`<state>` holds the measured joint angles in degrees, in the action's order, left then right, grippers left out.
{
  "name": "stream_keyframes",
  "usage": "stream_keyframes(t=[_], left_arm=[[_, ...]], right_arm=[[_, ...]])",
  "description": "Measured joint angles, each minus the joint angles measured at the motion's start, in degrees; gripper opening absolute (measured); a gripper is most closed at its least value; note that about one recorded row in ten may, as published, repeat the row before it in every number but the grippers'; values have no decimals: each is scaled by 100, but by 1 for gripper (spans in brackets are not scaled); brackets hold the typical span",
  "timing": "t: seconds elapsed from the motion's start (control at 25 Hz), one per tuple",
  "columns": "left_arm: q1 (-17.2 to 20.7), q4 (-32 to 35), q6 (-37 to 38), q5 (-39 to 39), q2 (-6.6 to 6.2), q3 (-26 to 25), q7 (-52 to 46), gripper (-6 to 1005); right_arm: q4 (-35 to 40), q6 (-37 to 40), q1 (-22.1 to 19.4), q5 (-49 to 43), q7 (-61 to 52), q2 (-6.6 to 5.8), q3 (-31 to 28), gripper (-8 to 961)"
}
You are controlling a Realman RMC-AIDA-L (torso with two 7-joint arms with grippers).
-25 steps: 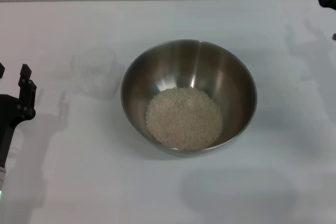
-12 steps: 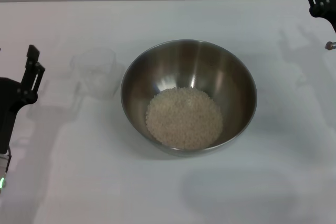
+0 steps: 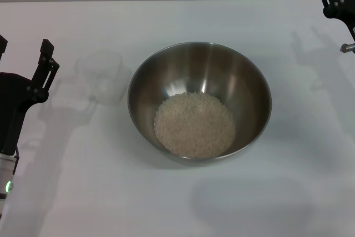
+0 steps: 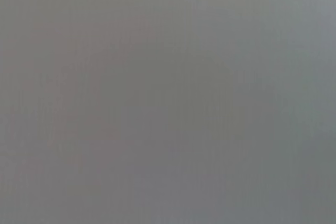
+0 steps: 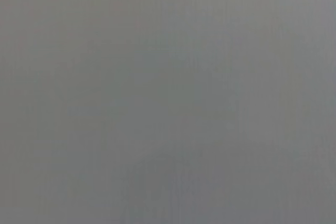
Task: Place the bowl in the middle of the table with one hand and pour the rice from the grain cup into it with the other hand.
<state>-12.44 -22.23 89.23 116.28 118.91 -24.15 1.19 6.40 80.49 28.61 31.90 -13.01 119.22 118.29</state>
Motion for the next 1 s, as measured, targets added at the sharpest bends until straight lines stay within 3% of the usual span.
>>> stream_keyframes(t=[1.0], left_arm=[[-124,61,2,0,9,60,43,829]], right_arm=[[63,-2,16,0,0,-10,-27,491]])
